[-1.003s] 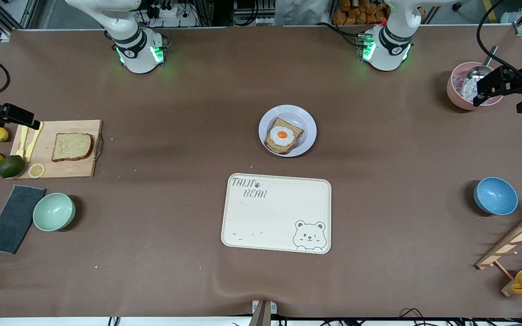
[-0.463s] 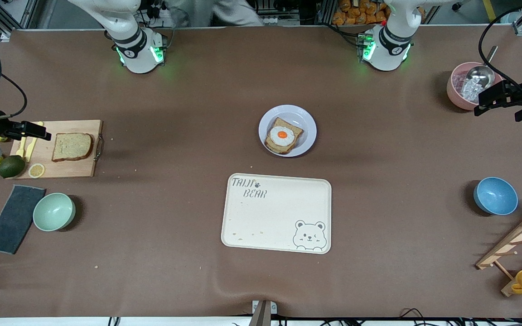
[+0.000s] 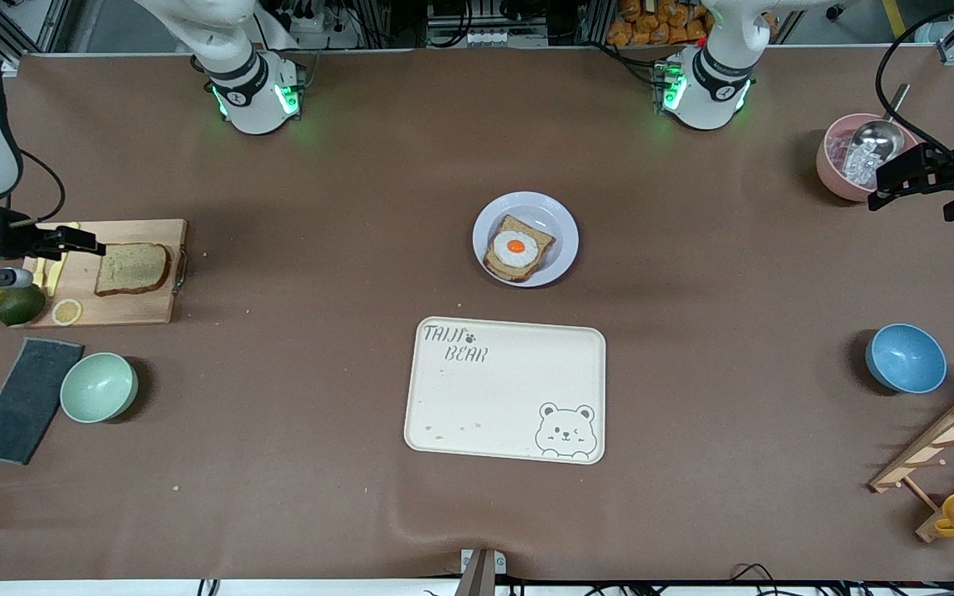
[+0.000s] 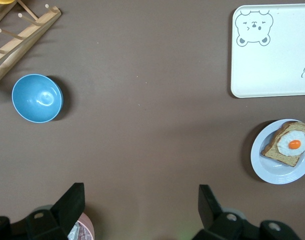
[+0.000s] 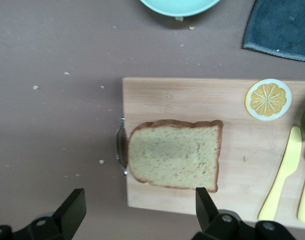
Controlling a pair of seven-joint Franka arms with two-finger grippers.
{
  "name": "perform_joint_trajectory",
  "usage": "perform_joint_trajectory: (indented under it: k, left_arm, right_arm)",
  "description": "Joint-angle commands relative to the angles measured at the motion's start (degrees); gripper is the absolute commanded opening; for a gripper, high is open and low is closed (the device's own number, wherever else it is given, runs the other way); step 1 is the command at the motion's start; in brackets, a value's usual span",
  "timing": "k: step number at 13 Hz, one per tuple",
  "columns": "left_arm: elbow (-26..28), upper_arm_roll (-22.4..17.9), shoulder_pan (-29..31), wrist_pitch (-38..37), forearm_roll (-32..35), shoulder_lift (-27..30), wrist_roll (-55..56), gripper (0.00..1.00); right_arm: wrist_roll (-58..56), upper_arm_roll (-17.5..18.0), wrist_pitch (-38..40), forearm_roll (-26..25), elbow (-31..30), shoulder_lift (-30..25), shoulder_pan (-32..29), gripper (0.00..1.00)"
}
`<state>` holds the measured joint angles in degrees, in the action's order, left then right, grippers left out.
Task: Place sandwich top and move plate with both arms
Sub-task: 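Lower the right gripper onto the bread slice on the cutting board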
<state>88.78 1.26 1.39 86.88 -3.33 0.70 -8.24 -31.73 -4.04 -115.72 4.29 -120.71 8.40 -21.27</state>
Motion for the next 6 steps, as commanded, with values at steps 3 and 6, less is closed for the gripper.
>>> perform_joint_trajectory:
  k: [3, 6]
  left_arm:
    - [-0.36, 0.24, -0.07, 0.13, -0.89, 0.62, -0.90, 1.00]
    - [-0.27, 1.12, 0.02, 0.13, -0.89, 0.62, -0.37, 1.00]
  right_arm:
    - [-5.80, 0.88, -5.21, 1.42, 0.65, 6.71, -4.83, 0.83]
    - [-6.85, 0.97, -8.55, 1.42, 0.74, 10.49, -7.47, 0.81]
